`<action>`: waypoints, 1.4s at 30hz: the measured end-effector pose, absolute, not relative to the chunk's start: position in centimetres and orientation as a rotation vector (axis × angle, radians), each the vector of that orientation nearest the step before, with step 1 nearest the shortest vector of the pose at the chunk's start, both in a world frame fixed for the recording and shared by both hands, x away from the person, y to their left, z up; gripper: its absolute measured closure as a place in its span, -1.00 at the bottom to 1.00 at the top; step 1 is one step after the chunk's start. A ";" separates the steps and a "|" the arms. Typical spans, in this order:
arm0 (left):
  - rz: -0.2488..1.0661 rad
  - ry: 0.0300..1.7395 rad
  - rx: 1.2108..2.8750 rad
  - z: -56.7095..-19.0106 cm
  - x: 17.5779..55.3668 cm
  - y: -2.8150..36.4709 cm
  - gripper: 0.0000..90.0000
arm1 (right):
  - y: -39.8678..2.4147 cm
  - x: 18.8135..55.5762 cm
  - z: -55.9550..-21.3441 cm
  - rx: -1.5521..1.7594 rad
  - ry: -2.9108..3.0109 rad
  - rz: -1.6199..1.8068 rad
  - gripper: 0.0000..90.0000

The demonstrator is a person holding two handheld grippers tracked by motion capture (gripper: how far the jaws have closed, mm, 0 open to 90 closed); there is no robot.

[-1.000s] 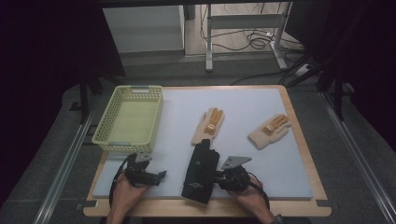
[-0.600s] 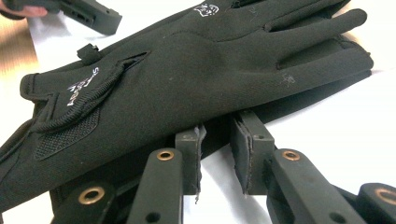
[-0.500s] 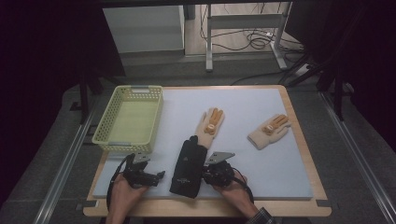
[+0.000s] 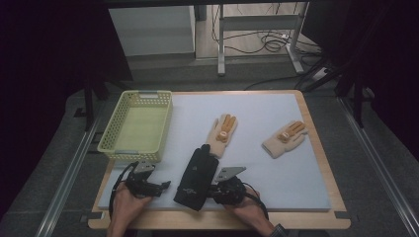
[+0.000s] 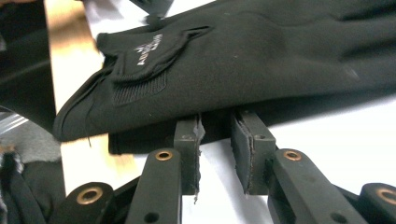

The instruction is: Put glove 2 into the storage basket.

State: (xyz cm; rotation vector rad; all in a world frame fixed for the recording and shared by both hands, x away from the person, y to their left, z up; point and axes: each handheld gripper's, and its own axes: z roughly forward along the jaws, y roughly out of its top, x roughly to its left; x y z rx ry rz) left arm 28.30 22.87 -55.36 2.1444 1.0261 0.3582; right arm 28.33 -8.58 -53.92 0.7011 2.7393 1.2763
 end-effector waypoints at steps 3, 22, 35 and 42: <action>0.351 1.013 2.156 -55.4 28.3 22.8 -0.85 | -7.1 28.4 -53.7 0.633 2.753 1.245 0.49; 0.397 1.143 2.125 -55.6 28.2 24.2 -0.99 | -19.8 33.7 -52.3 1.031 2.405 1.090 -0.12; 0.335 1.119 2.069 -53.0 27.2 22.6 -0.96 | -21.2 34.5 -53.4 1.052 2.357 0.998 -0.45; 0.273 1.077 2.063 -51.3 27.1 19.0 -1.00 | -21.2 34.4 -53.4 1.049 2.355 0.997 -0.45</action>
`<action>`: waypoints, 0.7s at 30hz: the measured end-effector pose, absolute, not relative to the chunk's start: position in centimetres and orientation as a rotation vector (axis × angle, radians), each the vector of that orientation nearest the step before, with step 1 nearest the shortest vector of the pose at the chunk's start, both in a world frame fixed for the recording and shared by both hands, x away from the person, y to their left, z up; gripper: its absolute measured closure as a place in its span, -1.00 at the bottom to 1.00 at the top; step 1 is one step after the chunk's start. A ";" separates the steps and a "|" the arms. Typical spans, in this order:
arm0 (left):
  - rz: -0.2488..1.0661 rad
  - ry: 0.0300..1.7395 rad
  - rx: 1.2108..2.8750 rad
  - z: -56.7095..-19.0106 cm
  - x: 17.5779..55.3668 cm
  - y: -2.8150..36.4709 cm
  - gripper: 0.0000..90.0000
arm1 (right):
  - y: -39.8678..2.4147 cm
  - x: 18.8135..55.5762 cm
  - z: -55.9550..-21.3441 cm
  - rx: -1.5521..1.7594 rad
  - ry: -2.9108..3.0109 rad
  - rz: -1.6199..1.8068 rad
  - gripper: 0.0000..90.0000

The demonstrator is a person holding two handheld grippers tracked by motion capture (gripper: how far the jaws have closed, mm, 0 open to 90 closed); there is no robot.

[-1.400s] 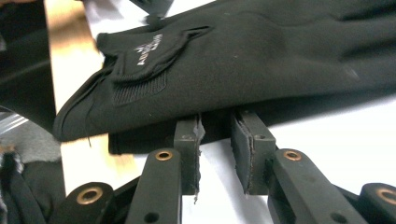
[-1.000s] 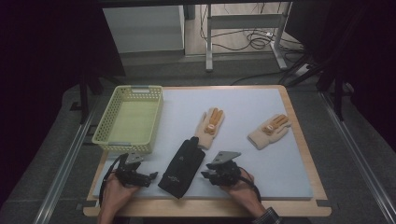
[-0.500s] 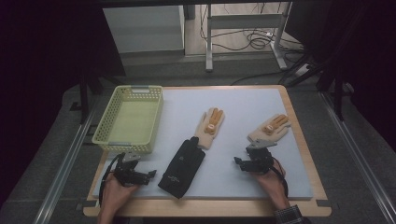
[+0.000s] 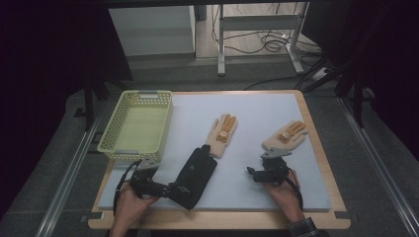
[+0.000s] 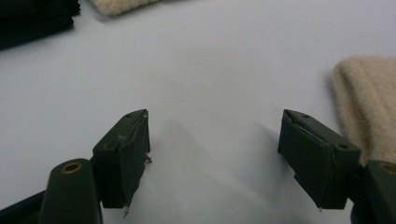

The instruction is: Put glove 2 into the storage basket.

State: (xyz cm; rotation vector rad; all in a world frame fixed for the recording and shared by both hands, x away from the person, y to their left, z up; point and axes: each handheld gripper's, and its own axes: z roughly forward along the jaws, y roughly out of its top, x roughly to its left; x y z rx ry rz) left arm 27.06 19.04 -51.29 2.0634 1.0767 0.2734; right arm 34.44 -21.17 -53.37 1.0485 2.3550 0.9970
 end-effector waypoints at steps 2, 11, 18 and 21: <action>0.272 1.071 2.071 -51.1 27.1 18.3 -1.00 | -21.2 34.4 -53.4 1.048 2.355 0.997 -0.45; 0.297 1.025 2.156 -51.1 27.2 11.8 -1.00 | -21.2 34.4 -53.4 1.047 2.353 0.996 -0.45; 0.449 1.112 2.246 -52.8 27.7 11.2 -1.00 | -21.2 34.4 -53.4 1.045 2.352 0.994 -0.46; 0.313 1.131 2.216 -53.6 28.0 12.0 -1.00 | -21.2 34.4 -53.4 1.047 2.352 0.994 -0.46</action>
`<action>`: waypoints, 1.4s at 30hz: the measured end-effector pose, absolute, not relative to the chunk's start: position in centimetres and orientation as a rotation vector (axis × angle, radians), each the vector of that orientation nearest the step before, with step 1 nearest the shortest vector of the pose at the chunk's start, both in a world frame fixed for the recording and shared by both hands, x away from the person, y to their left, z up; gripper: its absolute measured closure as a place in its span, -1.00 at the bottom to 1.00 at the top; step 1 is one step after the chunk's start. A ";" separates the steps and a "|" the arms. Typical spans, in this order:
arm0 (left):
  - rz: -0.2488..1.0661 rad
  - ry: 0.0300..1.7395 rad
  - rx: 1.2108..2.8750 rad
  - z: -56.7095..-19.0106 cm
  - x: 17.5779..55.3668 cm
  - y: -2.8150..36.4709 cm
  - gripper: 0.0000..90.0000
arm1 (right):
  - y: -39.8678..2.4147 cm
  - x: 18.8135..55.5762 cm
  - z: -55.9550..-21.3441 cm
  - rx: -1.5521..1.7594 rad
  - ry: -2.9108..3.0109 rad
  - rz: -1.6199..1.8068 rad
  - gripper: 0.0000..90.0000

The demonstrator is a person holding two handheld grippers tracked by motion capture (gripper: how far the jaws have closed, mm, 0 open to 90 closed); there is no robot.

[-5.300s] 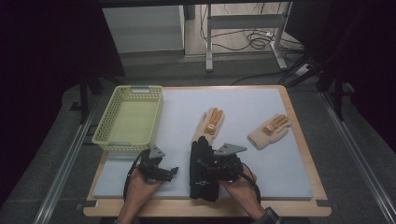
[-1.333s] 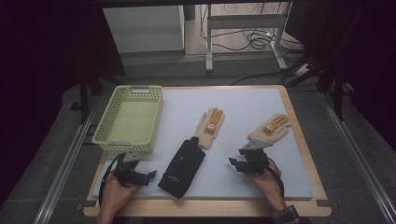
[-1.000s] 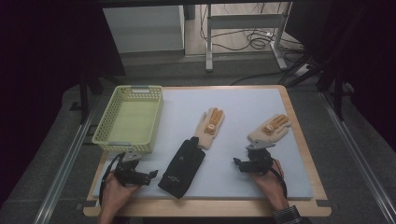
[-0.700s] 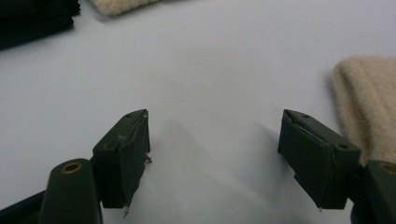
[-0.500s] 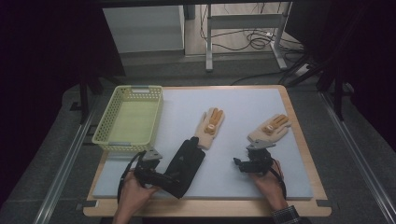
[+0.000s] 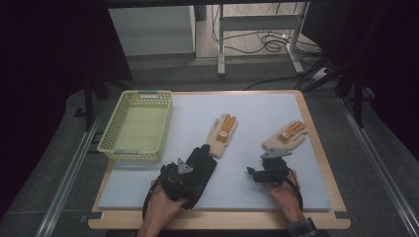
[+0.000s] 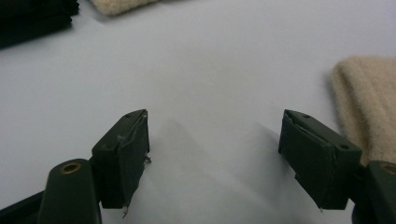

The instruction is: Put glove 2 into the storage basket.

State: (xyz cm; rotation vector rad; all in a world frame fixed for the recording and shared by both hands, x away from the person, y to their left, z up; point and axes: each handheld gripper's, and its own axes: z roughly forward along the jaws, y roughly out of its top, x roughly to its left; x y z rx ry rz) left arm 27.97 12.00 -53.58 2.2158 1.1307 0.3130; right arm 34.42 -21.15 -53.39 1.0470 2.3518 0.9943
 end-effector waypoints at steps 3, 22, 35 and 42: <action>0.258 1.121 2.217 -53.8 27.7 11.6 -1.00 | -21.2 34.4 -53.4 1.048 2.352 0.995 -0.46; 0.310 1.028 2.285 -52.0 28.3 12.5 0.36 | -21.2 34.4 -53.4 1.045 2.351 0.992 -0.47; 0.332 1.037 2.208 -48.2 30.2 14.6 0.37 | -21.2 34.4 -53.4 1.046 2.351 0.992 -0.47; 0.383 1.050 2.180 -45.3 32.5 15.5 0.36 | -21.2 34.4 -53.4 1.047 2.350 0.992 -0.47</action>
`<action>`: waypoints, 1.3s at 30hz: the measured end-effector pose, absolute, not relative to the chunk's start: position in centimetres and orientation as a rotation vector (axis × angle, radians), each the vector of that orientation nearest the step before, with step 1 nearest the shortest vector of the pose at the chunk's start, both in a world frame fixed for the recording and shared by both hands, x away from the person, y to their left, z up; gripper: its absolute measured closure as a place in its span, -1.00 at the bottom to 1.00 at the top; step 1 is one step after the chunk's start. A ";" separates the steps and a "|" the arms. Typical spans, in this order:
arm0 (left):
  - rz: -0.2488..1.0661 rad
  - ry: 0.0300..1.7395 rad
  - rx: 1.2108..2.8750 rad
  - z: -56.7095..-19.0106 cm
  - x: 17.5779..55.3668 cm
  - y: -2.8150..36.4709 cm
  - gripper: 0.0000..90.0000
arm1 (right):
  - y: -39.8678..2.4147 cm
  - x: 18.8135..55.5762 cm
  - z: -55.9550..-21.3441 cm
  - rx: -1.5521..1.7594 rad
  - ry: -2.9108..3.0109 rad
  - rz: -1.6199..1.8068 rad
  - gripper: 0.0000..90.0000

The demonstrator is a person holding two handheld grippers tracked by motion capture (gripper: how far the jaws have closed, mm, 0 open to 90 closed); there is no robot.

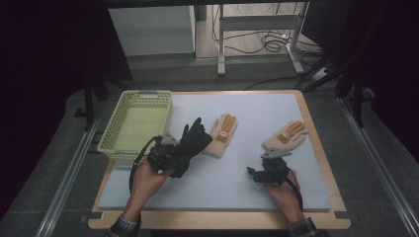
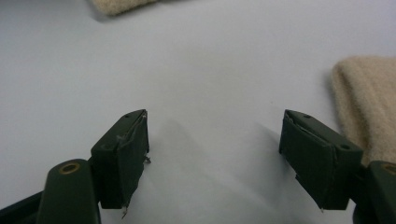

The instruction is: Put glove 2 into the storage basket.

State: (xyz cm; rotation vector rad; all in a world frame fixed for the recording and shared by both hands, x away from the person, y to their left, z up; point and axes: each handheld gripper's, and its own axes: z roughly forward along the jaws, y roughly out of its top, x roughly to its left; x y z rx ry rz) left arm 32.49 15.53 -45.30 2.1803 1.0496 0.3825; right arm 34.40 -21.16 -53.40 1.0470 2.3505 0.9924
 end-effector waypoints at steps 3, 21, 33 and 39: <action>0.404 1.052 2.175 -44.4 33.0 15.8 0.36 | -21.2 34.4 -53.4 1.044 2.351 0.992 -0.47; 0.565 1.229 2.133 -40.4 38.3 20.8 0.34 | -21.2 34.4 -53.4 1.044 2.349 0.995 -0.48; 0.606 1.450 2.072 -41.4 42.2 28.2 0.31 | -21.2 34.4 -53.4 1.043 2.348 0.995 -0.48; 0.556 1.601 2.094 -44.6 44.5 30.4 0.29 | -21.2 34.4 -53.4 1.043 2.348 0.996 -0.48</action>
